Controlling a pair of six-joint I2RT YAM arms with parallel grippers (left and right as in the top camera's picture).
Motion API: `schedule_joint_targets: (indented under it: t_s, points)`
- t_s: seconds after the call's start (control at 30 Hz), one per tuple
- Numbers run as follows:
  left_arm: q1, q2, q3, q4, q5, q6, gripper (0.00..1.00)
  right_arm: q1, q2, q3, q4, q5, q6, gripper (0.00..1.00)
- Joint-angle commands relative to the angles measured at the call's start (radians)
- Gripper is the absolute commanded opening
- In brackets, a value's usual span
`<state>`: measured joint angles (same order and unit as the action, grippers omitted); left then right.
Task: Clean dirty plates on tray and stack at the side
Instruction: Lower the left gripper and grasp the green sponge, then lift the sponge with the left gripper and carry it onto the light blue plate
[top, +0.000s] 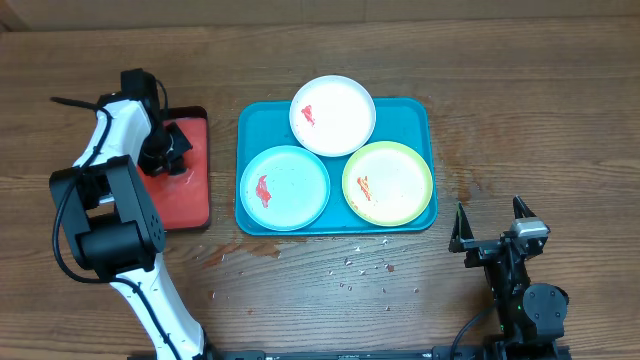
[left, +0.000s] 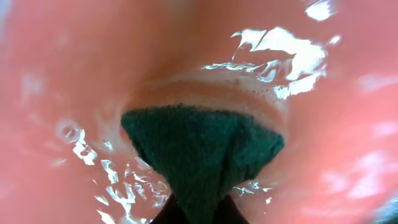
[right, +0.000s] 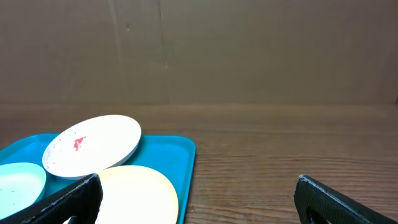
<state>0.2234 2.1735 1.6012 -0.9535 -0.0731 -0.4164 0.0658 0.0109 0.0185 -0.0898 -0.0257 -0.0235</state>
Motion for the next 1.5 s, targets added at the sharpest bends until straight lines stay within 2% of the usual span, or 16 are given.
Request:
schedule_joint_targets:
  t_s: [0.0,0.3,0.43,0.57,0.67,0.73,0.9,1.0,1.1,1.2,1.37,1.47]
  points:
    - [0.006,0.033,0.050,-0.061,-0.041,-0.003,0.04,-0.001,-0.008,-0.010,0.006,0.006,0.000,1.00]
    - [0.005,0.033,0.375,-0.398,-0.029,-0.003,0.04,-0.001,-0.008,-0.010,0.006,0.006,0.000,1.00]
    - [0.005,0.033,0.566,-0.572,0.027,-0.002,0.04,-0.001,-0.008,-0.010,0.006,0.006,0.000,1.00]
    - [0.005,0.033,0.672,-0.645,0.117,0.045,0.04,-0.001,-0.008,-0.010,0.006,0.006,0.000,1.00]
    - [0.005,0.033,0.665,-0.633,0.113,0.051,0.04,-0.001,-0.008,-0.010,0.006,0.006,0.000,1.00]
    - [0.005,0.034,0.583,-0.555,0.069,0.049,0.04,-0.001,-0.008,-0.010,0.006,0.006,0.000,1.00]
    - [0.003,0.039,0.285,-0.372,0.104,0.051,0.04,-0.001,-0.008,-0.010,0.006,0.006,0.000,1.00]
    - [0.004,0.039,0.199,-0.336,0.107,0.065,0.04,-0.001,-0.008,-0.010,0.006,0.006,0.000,1.00]
    - [0.015,0.030,0.241,-0.382,0.130,0.108,0.04,-0.001,-0.008,-0.010,0.006,0.006,0.000,1.00]
    - [0.021,0.007,0.361,-0.479,0.175,0.149,0.04,-0.001,-0.008,-0.010,0.006,0.006,0.000,1.00]
    - [0.013,-0.067,0.560,-0.624,0.205,0.155,0.04,-0.001,-0.008,-0.010,0.006,0.006,0.000,1.00]
    - [-0.011,-0.147,0.581,-0.657,0.205,0.155,0.04,-0.001,-0.008,-0.010,0.006,0.006,0.000,1.00]
